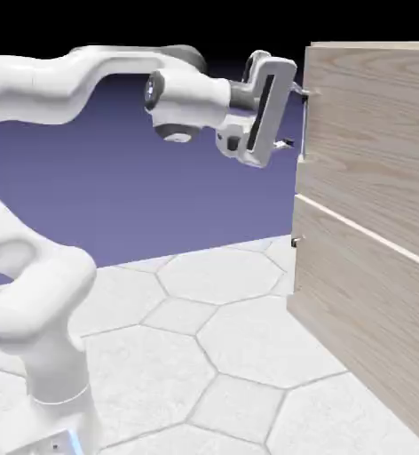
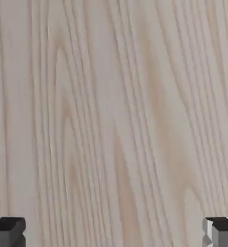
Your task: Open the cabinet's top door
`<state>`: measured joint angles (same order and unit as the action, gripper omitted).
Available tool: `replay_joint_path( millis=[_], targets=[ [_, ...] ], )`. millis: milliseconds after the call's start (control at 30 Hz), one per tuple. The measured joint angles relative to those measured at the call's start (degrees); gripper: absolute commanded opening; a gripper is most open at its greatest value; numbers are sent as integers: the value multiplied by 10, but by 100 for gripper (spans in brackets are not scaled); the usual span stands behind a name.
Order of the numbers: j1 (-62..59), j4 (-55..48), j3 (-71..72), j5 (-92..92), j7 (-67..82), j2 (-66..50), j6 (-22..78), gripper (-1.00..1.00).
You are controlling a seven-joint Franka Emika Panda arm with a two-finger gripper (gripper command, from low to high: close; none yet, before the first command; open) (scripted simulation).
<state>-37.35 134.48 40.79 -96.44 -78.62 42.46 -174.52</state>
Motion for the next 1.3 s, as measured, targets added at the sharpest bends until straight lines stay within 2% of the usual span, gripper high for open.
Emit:
replay_joint_path(
  millis=[933, 1133, 1167, 1300],
  targets=[
    [-274, -191, 294, -695, -261, 71, -4, 0],
    [-377, -269, 363, -696, -263, 51, -2, 0],
    [-388, -277, 370, -696, -263, 49, -2, -100],
    [-346, -242, 343, -687, -255, 39, 16, -100]
  ],
)
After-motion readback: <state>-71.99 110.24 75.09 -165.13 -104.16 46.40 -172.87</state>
